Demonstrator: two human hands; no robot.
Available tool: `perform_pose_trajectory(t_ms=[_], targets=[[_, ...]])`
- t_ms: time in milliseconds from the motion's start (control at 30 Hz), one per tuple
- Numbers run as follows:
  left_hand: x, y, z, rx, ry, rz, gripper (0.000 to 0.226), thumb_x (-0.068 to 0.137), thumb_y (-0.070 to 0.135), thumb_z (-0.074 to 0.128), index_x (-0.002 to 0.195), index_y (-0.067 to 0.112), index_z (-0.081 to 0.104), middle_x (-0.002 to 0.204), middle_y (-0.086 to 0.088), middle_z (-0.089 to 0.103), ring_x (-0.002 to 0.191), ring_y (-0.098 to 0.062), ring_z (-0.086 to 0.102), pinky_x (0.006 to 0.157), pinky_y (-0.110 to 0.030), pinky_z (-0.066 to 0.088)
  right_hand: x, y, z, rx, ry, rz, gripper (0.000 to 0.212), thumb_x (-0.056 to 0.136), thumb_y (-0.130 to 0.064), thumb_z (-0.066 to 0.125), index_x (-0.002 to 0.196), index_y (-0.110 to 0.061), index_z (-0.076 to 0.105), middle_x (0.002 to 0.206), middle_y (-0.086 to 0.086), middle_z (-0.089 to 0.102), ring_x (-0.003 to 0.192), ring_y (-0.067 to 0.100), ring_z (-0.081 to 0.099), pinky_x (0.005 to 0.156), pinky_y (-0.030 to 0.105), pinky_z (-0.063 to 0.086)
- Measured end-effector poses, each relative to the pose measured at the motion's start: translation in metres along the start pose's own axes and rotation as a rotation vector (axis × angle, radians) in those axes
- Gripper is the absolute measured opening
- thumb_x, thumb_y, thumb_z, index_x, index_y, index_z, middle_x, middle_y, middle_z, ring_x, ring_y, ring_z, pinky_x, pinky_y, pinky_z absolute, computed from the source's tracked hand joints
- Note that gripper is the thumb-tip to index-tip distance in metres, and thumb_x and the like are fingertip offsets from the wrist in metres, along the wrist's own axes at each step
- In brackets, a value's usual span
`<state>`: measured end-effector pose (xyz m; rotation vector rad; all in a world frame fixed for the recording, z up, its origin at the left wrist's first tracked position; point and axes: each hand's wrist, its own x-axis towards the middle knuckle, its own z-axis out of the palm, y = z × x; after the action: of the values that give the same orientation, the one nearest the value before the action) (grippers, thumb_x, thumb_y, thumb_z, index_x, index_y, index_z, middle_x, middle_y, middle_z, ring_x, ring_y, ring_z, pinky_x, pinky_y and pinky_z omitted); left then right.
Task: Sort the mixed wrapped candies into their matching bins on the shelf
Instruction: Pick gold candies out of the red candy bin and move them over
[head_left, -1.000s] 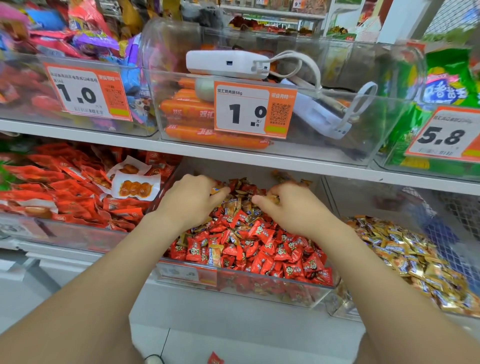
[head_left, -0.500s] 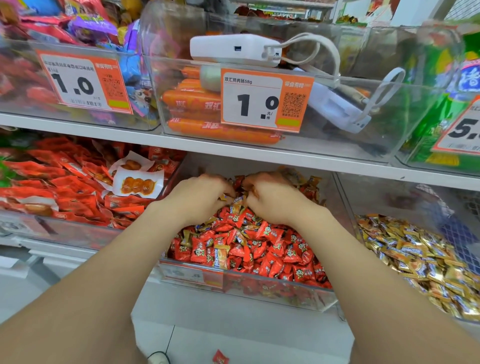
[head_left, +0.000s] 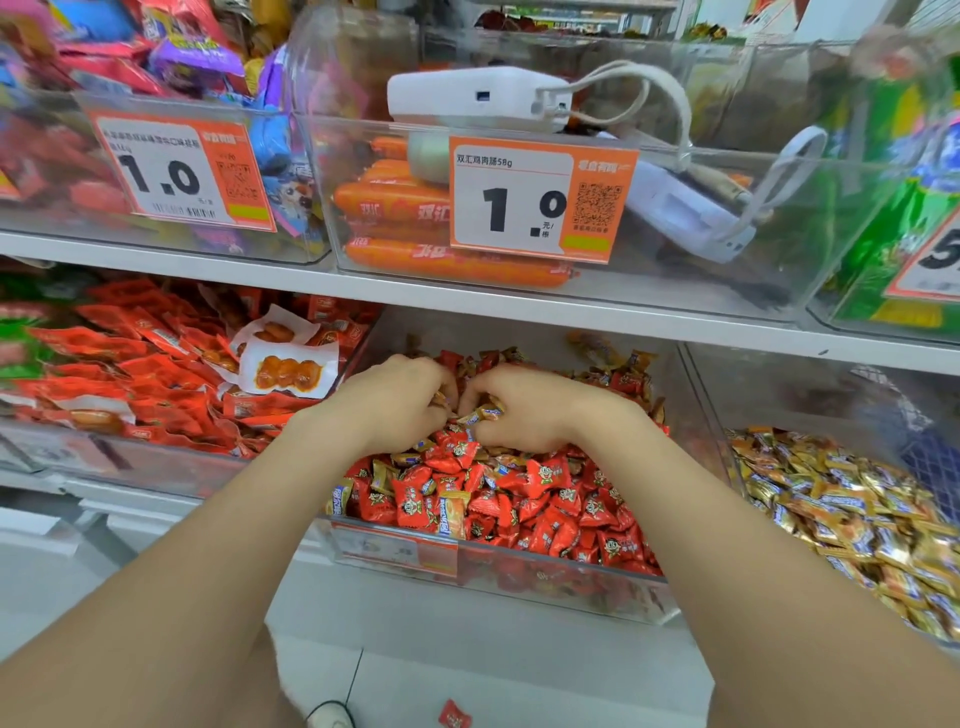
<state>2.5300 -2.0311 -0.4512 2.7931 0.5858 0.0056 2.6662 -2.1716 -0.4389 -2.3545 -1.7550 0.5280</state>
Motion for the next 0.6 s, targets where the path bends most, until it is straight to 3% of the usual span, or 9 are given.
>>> perform_pose_trajectory(t_ms=[67,200,267,333,433,533,600], targets=[[-0.004,0.0,-0.004,-0.059,0.072,0.01,0.017,0.093,0.028,0.059,0.102,0.032,0.073,0.088,0.002,0.067,0.077,-0.019,0.065,0.072,-0.038,0.057,-0.006,0.002,-0.004,0.059,0.027,-0.016,0.02,0.093,-0.028,0.071,0.113,-0.033,0.07,0.088,-0.021,0.055,0.068,-0.006,0.051,0.054,0.009,0.033],[-0.011,0.006,-0.011,-0.17,0.262,0.038,0.014,0.093,0.024,0.055,0.086,0.027,0.067,0.075,0.002,0.07,0.07,-0.014,0.064,0.068,-0.036,0.053,-0.021,0.009,-0.007,0.154,0.065,0.009,0.012,0.097,-0.036,0.07,0.109,-0.037,0.069,0.098,-0.015,0.062,0.076,-0.003,0.056,0.061,0.016,0.038],[-0.017,0.011,-0.012,-0.187,0.255,0.059,0.016,0.098,0.026,0.056,0.086,0.027,0.066,0.071,0.001,0.069,0.064,-0.014,0.063,0.064,-0.037,0.052,-0.029,0.013,-0.01,0.206,0.125,0.053,0.013,0.098,-0.041,0.069,0.11,-0.037,0.068,0.096,-0.013,0.063,0.077,0.003,0.059,0.063,0.02,0.042],[-0.024,0.016,-0.01,-0.185,0.203,0.077,0.026,0.103,0.043,0.058,0.086,0.024,0.065,0.066,0.001,0.065,0.058,-0.012,0.06,0.057,-0.036,0.048,-0.039,0.017,-0.013,0.335,0.183,0.094,0.013,0.098,-0.041,0.069,0.109,-0.036,0.068,0.091,-0.006,0.067,0.073,0.012,0.061,0.061,0.026,0.048],[-0.029,0.021,-0.007,-0.18,0.129,0.115,0.03,0.102,0.054,0.057,0.091,0.027,0.064,0.06,0.005,0.059,0.049,-0.005,0.053,0.051,-0.026,0.034,-0.056,0.019,-0.016,0.53,0.248,0.18,0.012,0.098,-0.043,0.07,0.109,-0.04,0.068,0.1,0.004,0.071,0.075,0.024,0.065,0.055,0.03,0.054],[-0.03,0.028,-0.01,-0.223,0.074,0.192,0.021,0.105,0.047,0.055,0.111,0.033,0.07,0.075,0.008,0.068,0.06,0.0,0.058,0.061,-0.025,0.045,-0.069,0.02,-0.019,0.587,0.311,0.262,0.016,0.097,-0.044,0.071,0.112,-0.042,0.067,0.105,-0.003,0.072,0.093,0.02,0.07,0.057,0.026,0.057],[-0.031,0.034,-0.011,-0.276,0.052,0.233,0.025,0.106,0.048,0.054,0.121,0.037,0.07,0.093,0.011,0.073,0.076,-0.001,0.064,0.076,-0.028,0.053,-0.074,0.021,-0.02,0.624,0.337,0.292,0.015,0.096,-0.043,0.072,0.11,-0.041,0.068,0.101,-0.001,0.074,0.086,0.015,0.069,0.053,0.023,0.055]])
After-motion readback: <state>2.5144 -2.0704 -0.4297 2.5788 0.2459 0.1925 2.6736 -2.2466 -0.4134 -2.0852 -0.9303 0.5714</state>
